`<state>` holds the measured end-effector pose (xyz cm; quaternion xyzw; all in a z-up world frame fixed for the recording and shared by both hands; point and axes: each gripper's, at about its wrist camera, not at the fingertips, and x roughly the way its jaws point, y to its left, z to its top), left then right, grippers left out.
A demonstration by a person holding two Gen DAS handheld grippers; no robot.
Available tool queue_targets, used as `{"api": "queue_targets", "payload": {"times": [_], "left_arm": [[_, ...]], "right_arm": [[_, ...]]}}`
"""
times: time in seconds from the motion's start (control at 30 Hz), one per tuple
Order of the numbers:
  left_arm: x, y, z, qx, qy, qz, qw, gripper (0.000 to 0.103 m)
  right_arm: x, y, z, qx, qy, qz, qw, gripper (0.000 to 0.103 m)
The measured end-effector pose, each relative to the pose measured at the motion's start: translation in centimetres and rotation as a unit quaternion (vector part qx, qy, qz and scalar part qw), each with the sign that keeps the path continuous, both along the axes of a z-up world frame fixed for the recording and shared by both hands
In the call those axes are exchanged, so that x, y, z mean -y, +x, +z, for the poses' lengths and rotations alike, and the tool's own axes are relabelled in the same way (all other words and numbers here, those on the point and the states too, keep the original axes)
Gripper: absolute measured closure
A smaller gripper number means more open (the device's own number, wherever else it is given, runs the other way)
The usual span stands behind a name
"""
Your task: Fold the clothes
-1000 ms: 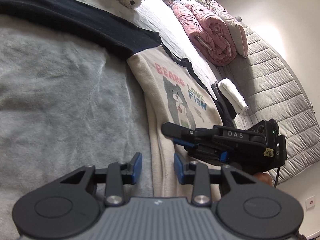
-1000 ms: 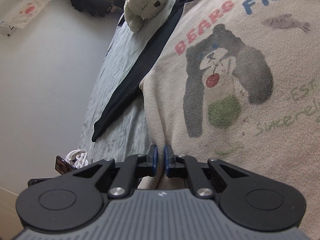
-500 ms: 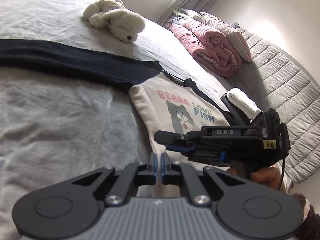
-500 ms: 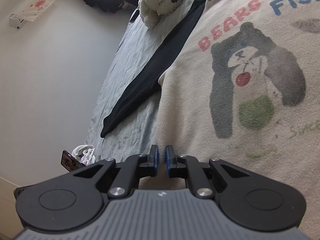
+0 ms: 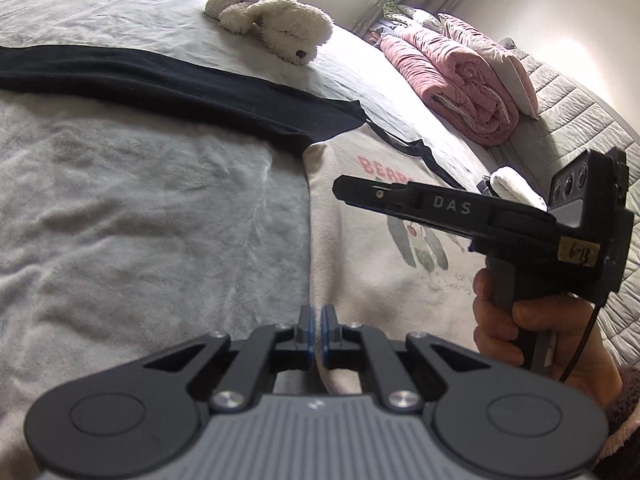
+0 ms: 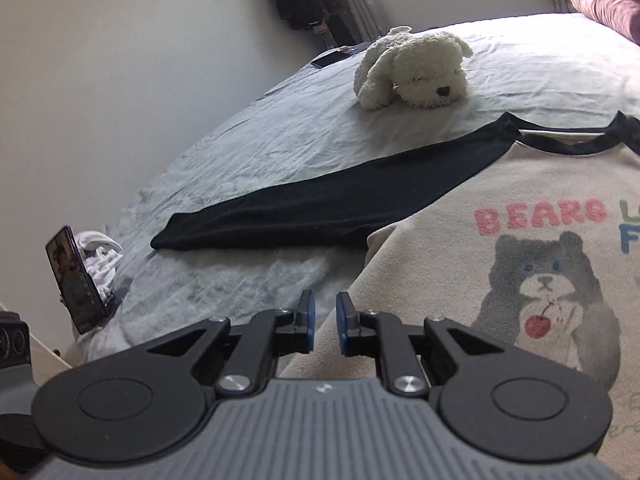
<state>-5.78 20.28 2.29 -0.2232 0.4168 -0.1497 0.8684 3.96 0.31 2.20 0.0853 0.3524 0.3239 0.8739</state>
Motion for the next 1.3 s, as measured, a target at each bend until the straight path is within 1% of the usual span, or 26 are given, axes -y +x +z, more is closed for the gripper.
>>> {"api": "queue_targets", "payload": {"times": [0.07, 0.3, 0.47, 0.57, 0.63, 0.67, 0.83, 0.97, 1.03, 1.07, 1.1, 1.13, 1.2, 1.23, 1.3], "left_arm": [[-0.1, 0.0, 0.0, 0.000, -0.004, 0.000, 1.0000, 0.100], [0.2, -0.2, 0.4, 0.011, -0.013, -0.008, 0.9998, 0.100], [0.4, -0.2, 0.3, 0.010, -0.013, -0.012, 0.9998, 0.100], [0.5, -0.2, 0.4, 0.011, -0.013, -0.014, 0.9998, 0.100], [0.5, -0.1, 0.3, 0.010, -0.012, -0.015, 0.9998, 0.100], [0.5, -0.1, 0.3, 0.010, -0.011, -0.015, 0.9998, 0.100], [0.6, 0.0, 0.1, 0.006, -0.009, -0.015, 0.9998, 0.100], [0.7, 0.0, 0.0, 0.005, -0.007, -0.017, 0.9998, 0.100], [0.7, 0.0, -0.1, 0.003, -0.006, -0.017, 0.9998, 0.100], [0.6, 0.0, -0.1, 0.001, -0.006, -0.017, 0.9998, 0.100], [0.5, 0.0, -0.1, 0.000, -0.007, -0.017, 0.9998, 0.100], [0.4, 0.0, -0.1, -0.002, -0.010, -0.018, 0.9998, 0.100], [0.2, -0.1, 0.0, -0.002, -0.016, -0.018, 0.9997, 0.100], [0.1, -0.1, 0.1, -0.002, -0.019, -0.018, 0.9997, 0.100], [-0.1, -0.2, 0.1, -0.001, -0.022, -0.015, 0.9996, 0.100]], "right_arm": [[-0.8, 0.6, -0.1, 0.008, -0.027, -0.001, 1.000, 0.087], [-2.6, 2.0, 0.2, 0.018, -0.080, 0.014, 0.997, 0.087], [-4.4, 2.4, 0.4, 0.041, -0.120, 0.014, 0.992, 0.087], [-5.9, 2.6, 0.3, 0.055, -0.170, 0.011, 0.984, 0.086], [-6.8, 2.8, 0.0, 0.066, -0.212, 0.001, 0.975, 0.085], [-7.1, 3.0, -0.2, 0.067, -0.225, -0.002, 0.972, 0.084], [-8.0, 4.1, -1.4, 0.063, -0.268, -0.005, 0.961, 0.083], [-8.8, 4.1, -1.9, 0.078, -0.296, 0.000, 0.952, 0.083], [-8.8, 4.2, -1.9, 0.081, -0.300, -0.003, 0.950, 0.090], [-8.7, 4.2, -1.9, 0.082, -0.299, -0.004, 0.951, 0.092], [-8.6, 4.3, -1.9, 0.081, -0.292, -0.006, 0.953, 0.093], [-8.2, 4.5, -1.7, 0.076, -0.277, -0.010, 0.958, 0.093], [-7.2, 4.8, -1.0, 0.058, -0.212, -0.018, 0.975, 0.094], [-6.6, 5.0, -0.7, 0.049, -0.179, -0.024, 0.982, 0.094], [-5.7, 5.5, -0.5, 0.029, -0.129, -0.036, 0.991, 0.094]]}}
